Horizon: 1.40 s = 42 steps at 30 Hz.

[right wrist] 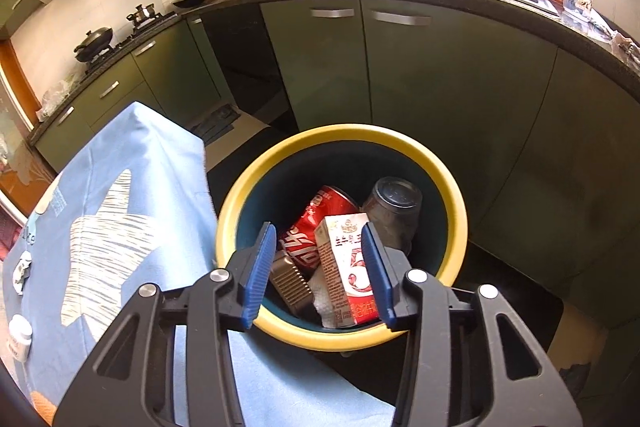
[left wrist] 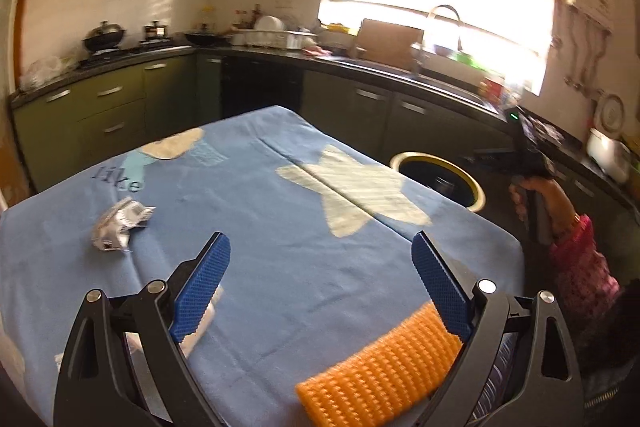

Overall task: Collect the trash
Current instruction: 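Carry the brown tray over the bin and open the right gripper, then grasp the orange sponge with the left gripper and drop it into the bin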

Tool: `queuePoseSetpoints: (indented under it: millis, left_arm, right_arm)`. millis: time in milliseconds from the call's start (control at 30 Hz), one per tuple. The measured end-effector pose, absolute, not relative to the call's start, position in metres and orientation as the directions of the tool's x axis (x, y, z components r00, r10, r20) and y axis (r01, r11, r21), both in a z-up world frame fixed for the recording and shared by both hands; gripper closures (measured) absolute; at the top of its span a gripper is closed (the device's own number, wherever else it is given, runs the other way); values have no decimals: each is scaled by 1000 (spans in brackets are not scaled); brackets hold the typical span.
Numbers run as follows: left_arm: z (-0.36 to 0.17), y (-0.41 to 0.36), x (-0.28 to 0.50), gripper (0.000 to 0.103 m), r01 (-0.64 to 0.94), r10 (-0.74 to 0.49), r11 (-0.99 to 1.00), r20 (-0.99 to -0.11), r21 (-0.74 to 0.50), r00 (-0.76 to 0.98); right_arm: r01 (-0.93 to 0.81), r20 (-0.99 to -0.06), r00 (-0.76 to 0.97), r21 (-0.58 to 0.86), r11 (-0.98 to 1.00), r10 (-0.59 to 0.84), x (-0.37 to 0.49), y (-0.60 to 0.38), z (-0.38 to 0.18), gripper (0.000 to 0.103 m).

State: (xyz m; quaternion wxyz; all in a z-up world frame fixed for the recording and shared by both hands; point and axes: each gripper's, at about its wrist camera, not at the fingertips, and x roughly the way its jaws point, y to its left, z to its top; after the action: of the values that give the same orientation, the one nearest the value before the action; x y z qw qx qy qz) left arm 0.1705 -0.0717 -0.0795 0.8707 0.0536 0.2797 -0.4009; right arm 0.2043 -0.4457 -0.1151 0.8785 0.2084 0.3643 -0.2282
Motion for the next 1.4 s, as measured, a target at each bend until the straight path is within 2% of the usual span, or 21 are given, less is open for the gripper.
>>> queuePoseSetpoints:
  millis: [100, 267, 400, 500, 667, 733, 833, 867, 933, 967, 1100, 1400]
  left_arm:
    - [-77, -89, 152, 12, 860, -720, 501, -598, -96, 353]
    - [-88, -117, 127, 12, 964, -672, 250, -733, -93, 104]
    - [-106, -130, 133, 12, 975, -592, 214, -801, -50, 89]
    - [-121, -134, 147, 12, 977, -557, 197, -830, -87, 39]
    - [-141, -137, 151, 13, 981, -489, 183, -871, -62, 37]
    - [-143, -136, 150, 18, 981, -488, 182, -872, -66, 32]
    - [-144, -135, 150, 36, 979, -482, 193, -875, -66, 36]
    - [-143, -135, 149, 45, 978, -483, 198, -875, -73, 32]
    - [-141, -132, 148, 54, 974, -494, 209, -869, -85, 30]
    - [-138, -130, 148, 65, 972, -502, 213, -865, -96, 24]
    - [-130, -126, 144, 84, 965, -531, 237, -847, -113, 32]
    - [-94, -145, 155, 87, 941, -567, 326, -815, -91, 118]
  right_arm:
    - [545, -735, 636, 210, 812, -236, 202, -445, -116, 57]
    - [537, -736, 638, 217, 815, -225, 199, -442, -116, 55]
    - [527, -733, 645, 220, 821, -217, 199, -439, -114, 54]
    - [518, -732, 647, 220, 827, -211, 200, -436, -113, 53]
    - [520, -735, 645, 221, 825, -210, 199, -436, -115, 53]
    - [519, -735, 646, 223, 825, -207, 199, -437, -116, 53]
    - [515, -736, 647, 227, 826, -201, 200, -437, -117, 53]
    - [513, -735, 648, 229, 827, -199, 201, -437, -118, 53]
    - [510, -736, 648, 231, 828, -194, 201, -437, -119, 53]
    - [509, -738, 648, 233, 828, -191, 201, -438, -120, 53]
    - [507, -737, 651, 243, 827, -182, 200, -439, -123, 53]
    - [499, -718, 674, 269, 824, -174, 190, -453, -122, 53]
